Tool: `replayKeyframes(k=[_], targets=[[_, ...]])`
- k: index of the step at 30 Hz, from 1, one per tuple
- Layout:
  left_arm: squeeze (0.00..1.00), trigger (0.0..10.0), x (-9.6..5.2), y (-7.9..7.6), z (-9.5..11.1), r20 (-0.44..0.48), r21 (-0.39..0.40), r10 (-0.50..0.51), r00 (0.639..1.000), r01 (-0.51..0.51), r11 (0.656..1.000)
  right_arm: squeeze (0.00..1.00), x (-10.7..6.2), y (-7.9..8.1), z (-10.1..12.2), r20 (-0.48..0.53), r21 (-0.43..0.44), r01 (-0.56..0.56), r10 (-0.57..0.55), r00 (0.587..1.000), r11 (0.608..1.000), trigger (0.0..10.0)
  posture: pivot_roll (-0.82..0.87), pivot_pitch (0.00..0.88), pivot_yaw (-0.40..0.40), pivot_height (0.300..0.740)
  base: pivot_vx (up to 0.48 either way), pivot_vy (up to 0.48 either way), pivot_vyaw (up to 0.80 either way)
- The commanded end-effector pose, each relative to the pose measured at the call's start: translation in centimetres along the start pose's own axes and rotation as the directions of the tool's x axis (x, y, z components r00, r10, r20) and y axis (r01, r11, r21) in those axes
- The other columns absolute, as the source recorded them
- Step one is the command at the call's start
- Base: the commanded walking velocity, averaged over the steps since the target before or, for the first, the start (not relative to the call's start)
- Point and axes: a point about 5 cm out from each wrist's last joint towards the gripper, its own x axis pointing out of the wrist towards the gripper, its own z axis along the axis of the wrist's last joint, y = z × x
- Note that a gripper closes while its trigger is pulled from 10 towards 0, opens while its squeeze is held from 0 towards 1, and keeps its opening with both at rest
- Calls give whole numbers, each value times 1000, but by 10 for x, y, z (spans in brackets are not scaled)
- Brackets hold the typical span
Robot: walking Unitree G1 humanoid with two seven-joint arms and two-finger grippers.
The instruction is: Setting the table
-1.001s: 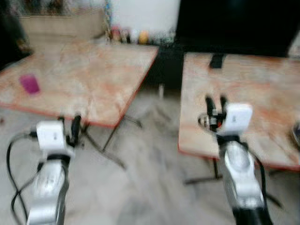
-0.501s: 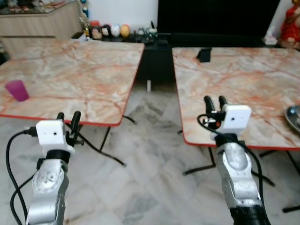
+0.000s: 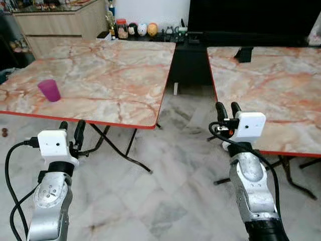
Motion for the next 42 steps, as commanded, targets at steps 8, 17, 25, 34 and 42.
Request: replayKeyframes(k=[8,17,25,34,42], targets=[[0,10000,-8,9,-19,-70,19,13,997,-12,1000,0,-5,-1,-16,-50,-16,-7,6,999,1000,10000,-40,0,40,740,0,288,0],[0,10000,-20,15,-56,-196,34,12,981,-6,999,0,-22,-12,-64,-228,-46,5,-15,973,999,10000,-37,0,39,740,0,286,0],[0,10000,-34,9,-106,-376,23,-39,926,52,998,0,-66,-28,-133,-548,-45,61,-76,833,997,10000,-27,0,34,740,0,286,0],[0,10000,-56,6,-150,-566,-4,-59,823,69,998,0,-115,-23,-170,-742,-34,5,-29,670,999,10000,-50,0,44,740,0,309,0],[0,10000,-96,5,-180,-720,-4,-39,693,52,999,0,-152,-21,-187,-845,-30,-30,-9,535,999,10000,-42,0,38,740,0,393,0]])
